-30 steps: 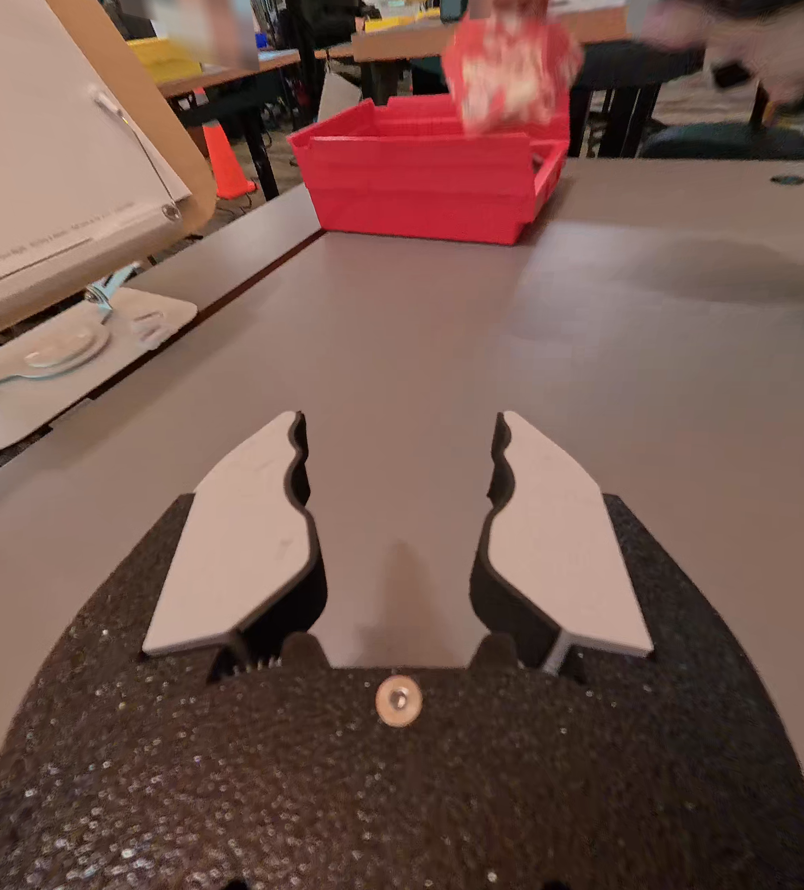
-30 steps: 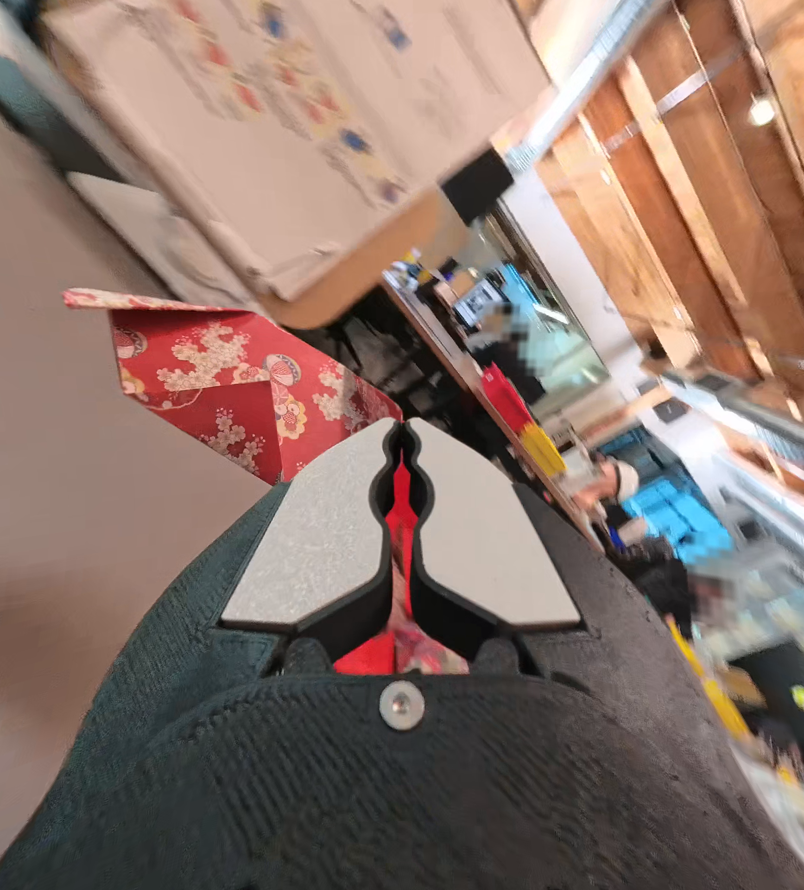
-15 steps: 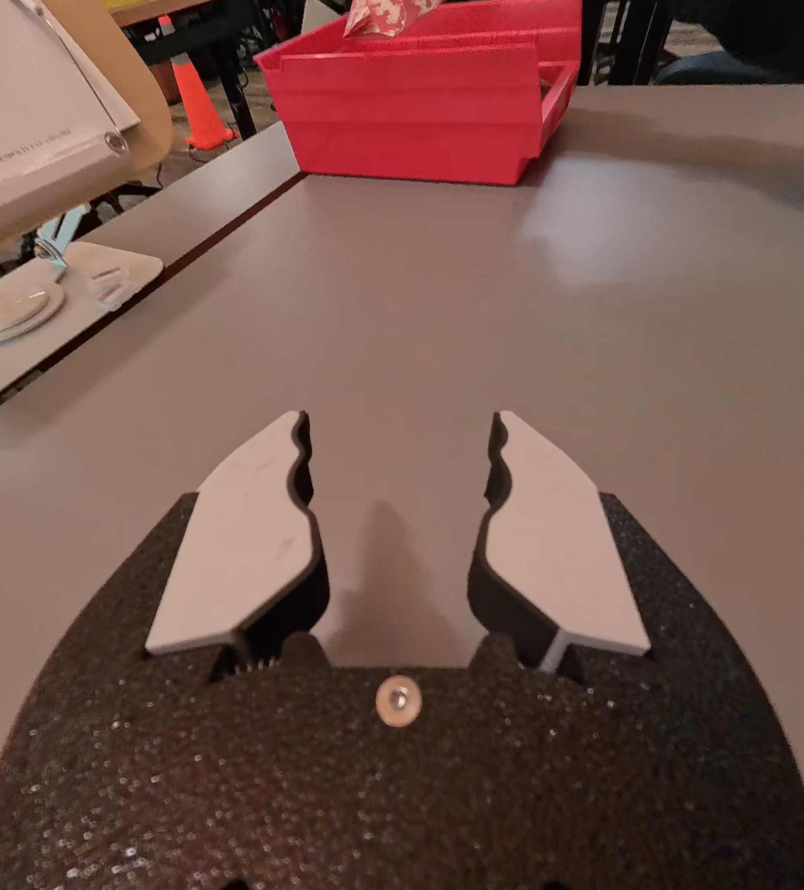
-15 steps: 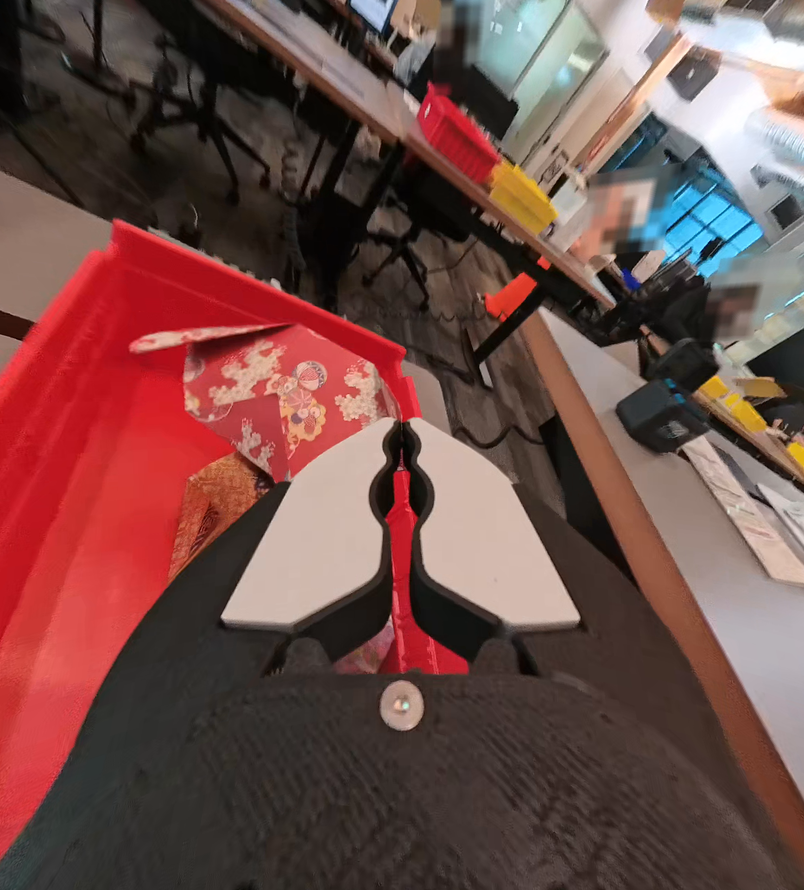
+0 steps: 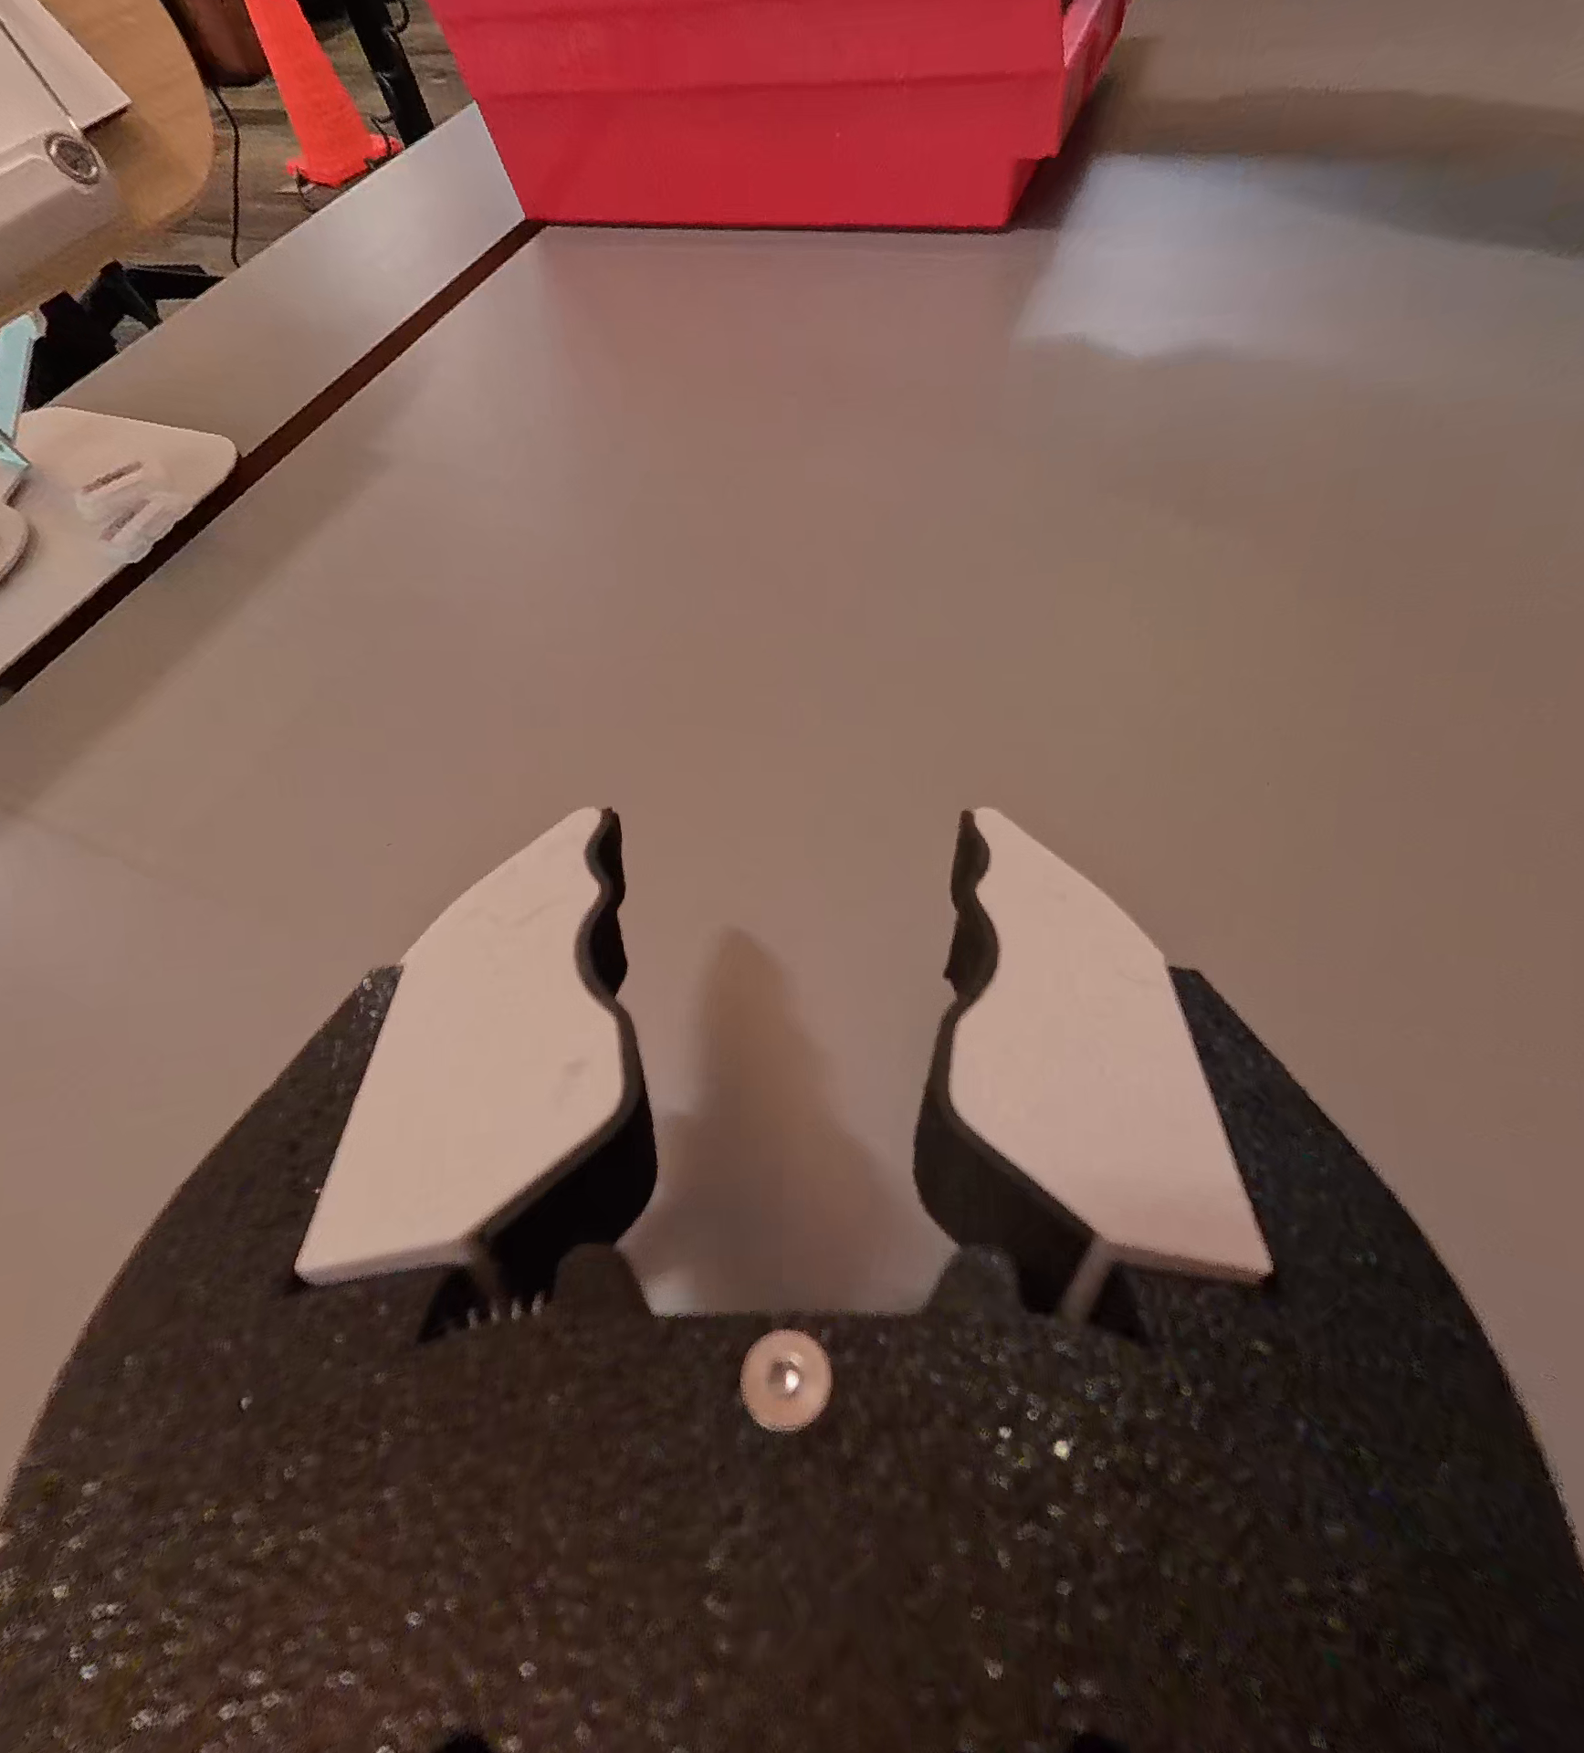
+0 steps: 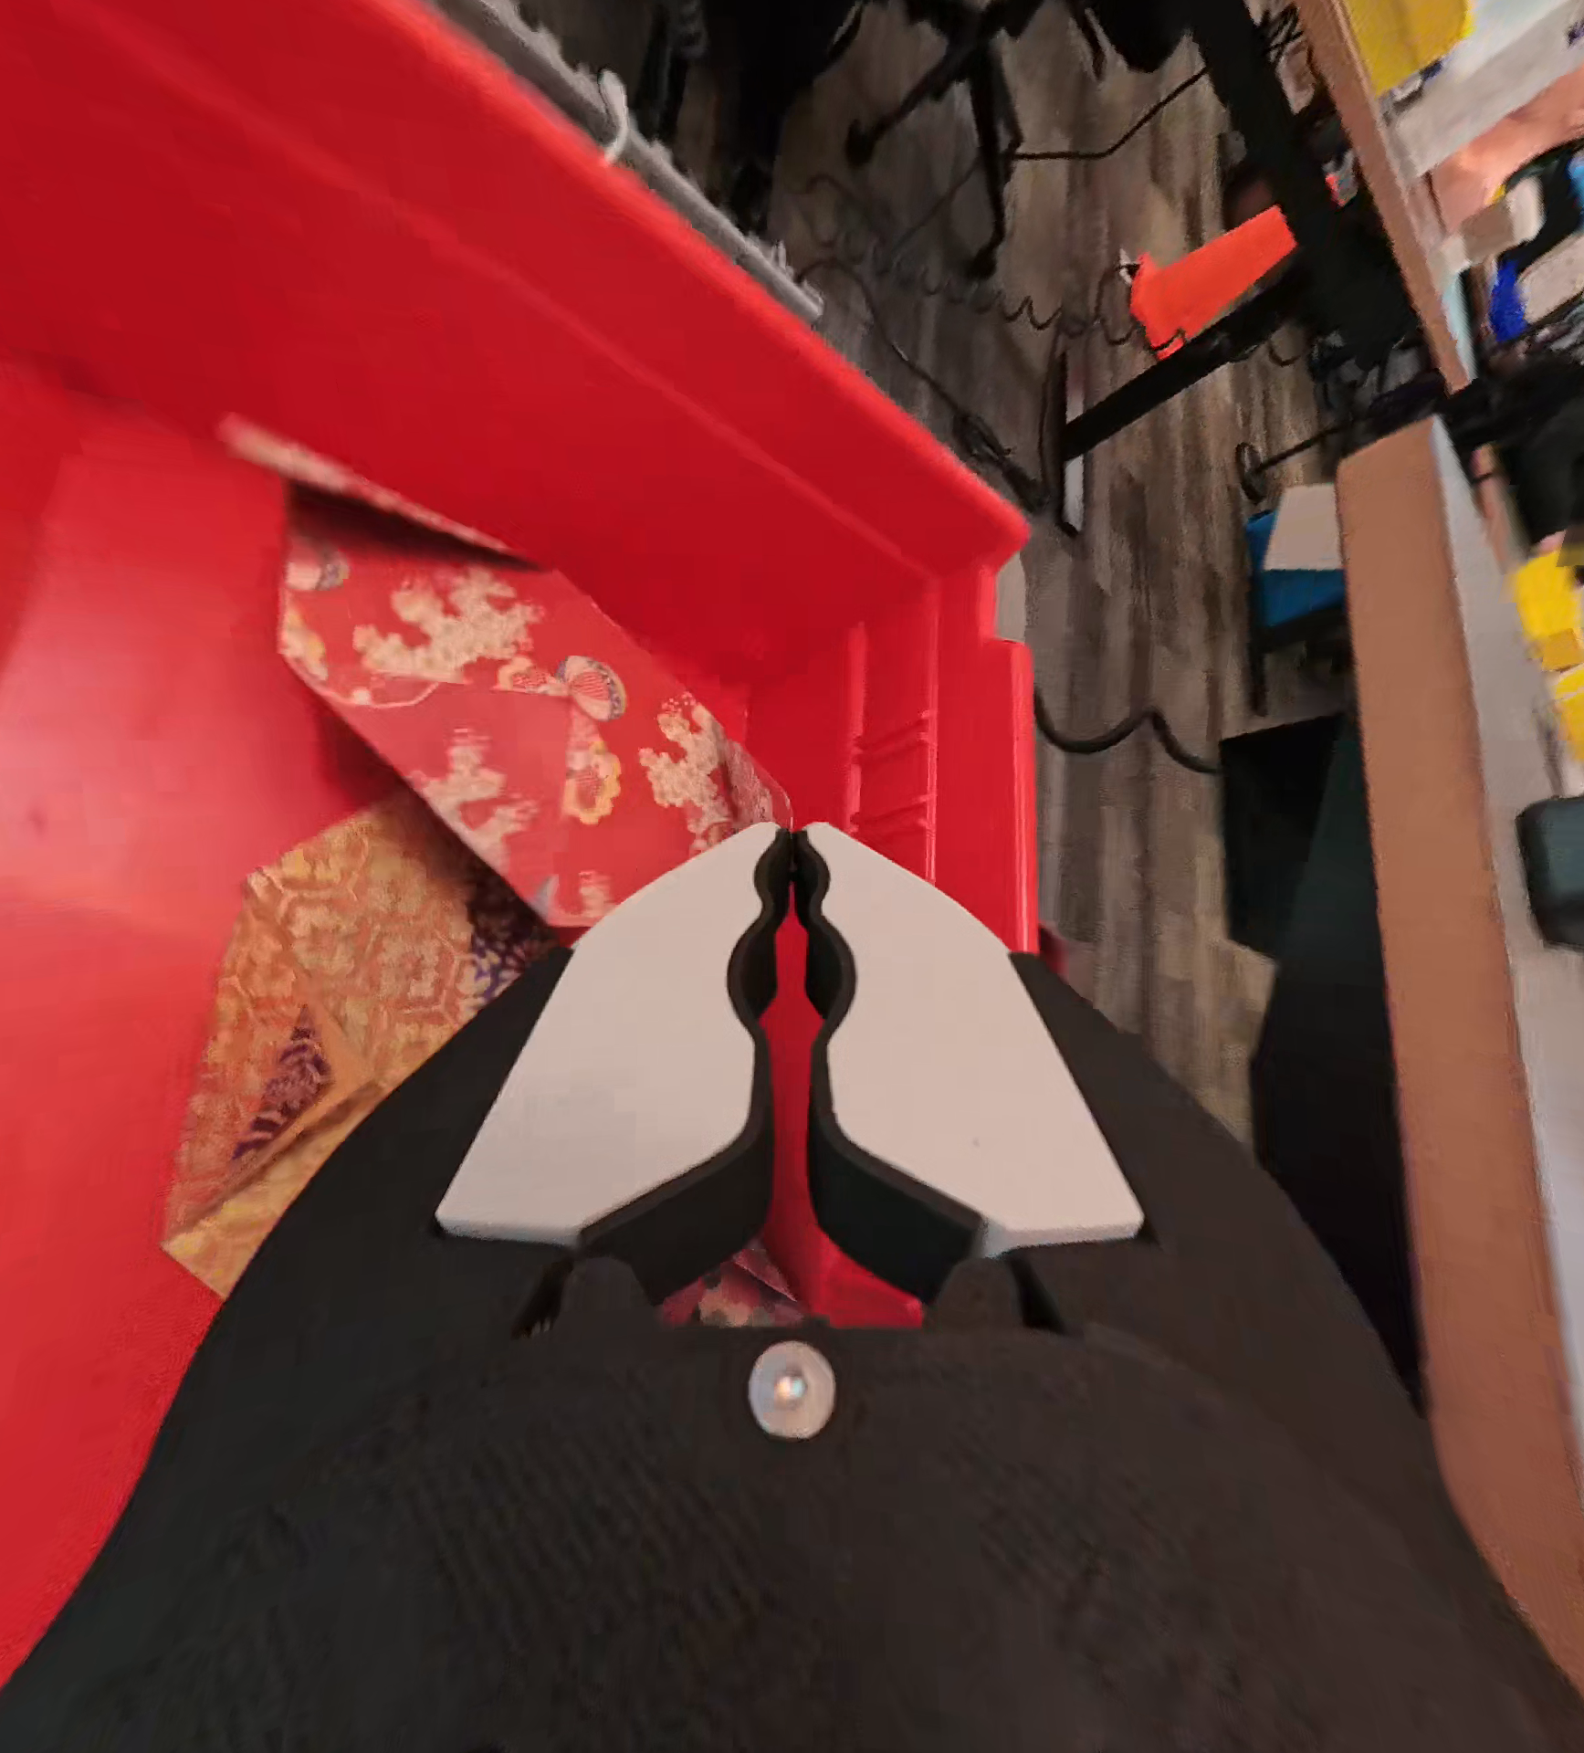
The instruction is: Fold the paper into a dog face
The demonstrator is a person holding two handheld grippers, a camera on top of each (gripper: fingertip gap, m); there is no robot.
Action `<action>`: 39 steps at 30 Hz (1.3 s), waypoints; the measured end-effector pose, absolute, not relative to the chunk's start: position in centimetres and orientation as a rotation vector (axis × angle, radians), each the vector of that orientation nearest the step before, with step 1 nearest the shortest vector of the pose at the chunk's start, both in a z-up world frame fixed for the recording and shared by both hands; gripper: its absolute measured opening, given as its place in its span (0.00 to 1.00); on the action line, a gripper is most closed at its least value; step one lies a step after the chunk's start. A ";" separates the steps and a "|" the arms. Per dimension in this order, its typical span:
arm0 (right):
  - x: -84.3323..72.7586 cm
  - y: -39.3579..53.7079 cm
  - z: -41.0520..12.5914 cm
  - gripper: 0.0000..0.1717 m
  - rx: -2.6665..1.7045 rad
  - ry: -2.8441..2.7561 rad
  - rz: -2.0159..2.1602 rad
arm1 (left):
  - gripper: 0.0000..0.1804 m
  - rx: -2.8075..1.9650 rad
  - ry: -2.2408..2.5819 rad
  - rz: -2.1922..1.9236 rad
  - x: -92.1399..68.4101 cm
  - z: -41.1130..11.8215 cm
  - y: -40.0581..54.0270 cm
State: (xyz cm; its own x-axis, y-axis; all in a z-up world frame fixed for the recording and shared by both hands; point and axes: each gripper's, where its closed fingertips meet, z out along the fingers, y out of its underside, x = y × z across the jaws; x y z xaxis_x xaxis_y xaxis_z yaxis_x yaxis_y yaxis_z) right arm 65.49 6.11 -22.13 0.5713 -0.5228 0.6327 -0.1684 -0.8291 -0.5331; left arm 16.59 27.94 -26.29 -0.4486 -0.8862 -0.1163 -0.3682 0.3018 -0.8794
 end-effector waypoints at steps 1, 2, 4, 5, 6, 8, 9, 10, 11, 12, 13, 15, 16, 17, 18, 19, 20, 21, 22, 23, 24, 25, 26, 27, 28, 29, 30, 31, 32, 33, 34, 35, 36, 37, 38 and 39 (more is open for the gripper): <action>65.6 6.2 -22.4 0.00 -2.422 0.490 -1.209 | 0.36 -1.107 1.968 -1.084 16.6 -26.4 27.9; 65.6 6.3 -22.8 0.00 -2.448 0.435 -1.252 | 0.36 -1.102 1.973 -1.080 16.6 -26.4 27.8; 65.5 6.7 -23.7 0.00 -2.498 0.334 -1.265 | 0.36 -1.098 1.978 -1.077 16.6 -26.5 27.8; 65.3 7.0 -24.4 0.00 -2.517 0.294 -1.241 | 0.36 -1.100 1.977 -1.080 16.6 -26.4 27.8; 65.2 7.0 -25.1 0.00 -2.544 0.287 -1.209 | 0.36 -1.102 1.975 -1.085 16.6 -26.4 27.8; 64.3 7.2 -26.9 0.07 -2.612 0.278 -1.046 | 0.36 -1.108 1.967 -1.100 16.6 -26.3 27.9; 63.6 7.5 -27.6 0.11 -2.635 0.262 -0.956 | 0.36 -1.113 1.961 -1.106 16.6 -26.2 27.9; 63.4 7.5 -27.6 0.12 -2.637 0.263 -0.941 | 0.36 -1.119 1.955 -1.112 16.6 -26.2 28.0; 63.1 7.5 -27.6 0.15 -2.641 0.243 -0.921 | 0.36 -1.122 1.950 -1.118 16.6 -26.1 28.1; 62.6 7.6 -27.7 0.18 -2.652 0.213 -0.872 | 0.36 -1.125 1.946 -1.123 16.6 -26.1 28.1; 62.3 7.4 -27.8 0.19 -2.674 0.210 -0.835 | 0.36 -1.129 1.944 -1.127 16.6 -26.1 28.1; 62.0 6.5 -27.5 0.26 -2.704 0.223 -0.798 | 0.36 -1.135 1.943 -1.126 16.7 -26.1 28.2; 62.0 6.0 -26.7 0.27 -2.687 0.248 -0.808 | 0.36 -1.135 1.945 -1.123 16.7 -26.1 28.2; 62.0 5.6 -25.6 0.27 -2.642 0.281 -0.834 | 0.36 -1.134 1.945 -1.120 16.7 -26.1 28.2; 61.8 5.4 -24.1 0.27 -2.576 0.309 -0.859 | 0.36 -1.132 1.944 -1.119 16.7 -26.1 28.2; 61.2 5.3 -22.6 0.27 -2.508 0.317 -0.866 | 0.36 -1.130 1.942 -1.120 16.7 -26.1 28.2; 60.4 5.2 -20.9 0.26 -2.436 0.319 -0.877 | 0.36 -1.128 1.940 -1.123 16.7 -26.1 28.2; 59.5 5.0 -19.3 0.27 -2.367 0.327 -0.895 | 0.36 -1.129 1.937 -1.124 16.7 -26.0 28.2; 58.2 4.8 -17.8 0.27 -2.299 0.335 -0.900 | 0.36 -1.129 1.929 -1.123 16.8 -26.0 28.3; 56.6 4.9 -16.5 0.28 -2.237 0.331 -0.887 | 0.36 -1.124 1.919 -1.123 16.9 -25.8 28.3; 54.7 4.9 -15.4 0.29 -2.190 0.310 -0.869 | 0.36 -1.115 1.907 -1.127 16.9 -25.7 28.3; 52.8 4.9 -14.5 0.29 -2.145 0.290 -0.864 | 0.36 -1.105 1.892 -1.136 17.0 -25.4 28.3; 50.8 5.0 -13.8 0.29 -2.104 0.274 -0.858 | 0.36 -1.093 1.875 -1.149 17.1 -25.0 28.2; 48.5 5.4 -13.5 0.29 -2.071 0.239 -0.837 | 0.36 -1.081 1.857 -1.157 17.1 -24.5 28.1; 46.3 5.9 -13.5 0.29 -2.033 0.216 -0.808 | 0.36 -1.073 1.837 -1.152 17.1 -24.0 28.2; 43.8 6.6 -13.8 0.28 -1.994 0.203 -0.756 | 0.36 -1.070 1.812 -1.136 17.2 -23.4 28.5; 41.1 7.7 -14.5 0.28 -1.967 0.172 -0.678 | 0.35 -1.072 1.783 -1.116 17.2 -22.6 28.9; 38.4 8.7 -15.4 0.27 -1.947 0.129 -0.603 | 0.34 -1.087 1.746 -1.087 17.1 -21.8 29.6; 36.2 9.4 -16.2 0.26 -1.925 0.106 -0.557 | 0.33 -1.116 1.700 -1.043 16.9 -20.9 30.7; 34.4 9.9 -17.0 0.25 -1.912 0.094 -0.529 | 0.32 -1.147 1.654 -0.988 16.5 -20.0 32.0; 32.9 10.2 -17.8 0.25 -1.912 0.092 -0.506 | 0.32 -1.173 1.609 -0.931 15.9 -19.0 33.5; 31.6 10.4 -18.5 0.25 -1.911 0.095 -0.486 | 0.32 -1.199 1.564 -0.866 15.0 -18.1 35.2; 30.5 10.6 -19.1 0.25 -1.915 0.087 -0.467 | 0.31 -1.230 1.519 -0.791 13.9 -17.3 37.2; 29.6 10.7 -19.6 0.24 -1.925 0.072 -0.451 | 0.31 -1.267 1.473 -0.712 12.6 -16.6 39.4; 28.7 10.8 -20.1 0.24 -1.953 0.040 -0.436 | 0.30 -1.306 1.427 -0.640 11.1 -16.2 41.7; 28.0 10.7 -20.4 0.24 -1.982 0.005 -0.438 | 0.29 -1.341 1.398 -0.571 9.7 -16.0 43.9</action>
State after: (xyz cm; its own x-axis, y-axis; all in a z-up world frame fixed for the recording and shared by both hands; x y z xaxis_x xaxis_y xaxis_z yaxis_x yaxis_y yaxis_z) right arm 28.04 10.68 -20.42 0.9328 -0.1969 0.3020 0.1901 -0.4430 -0.8761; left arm 9.67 43.91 -15.99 0.1983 -0.9139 -0.3541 -0.4041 0.2529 -0.8790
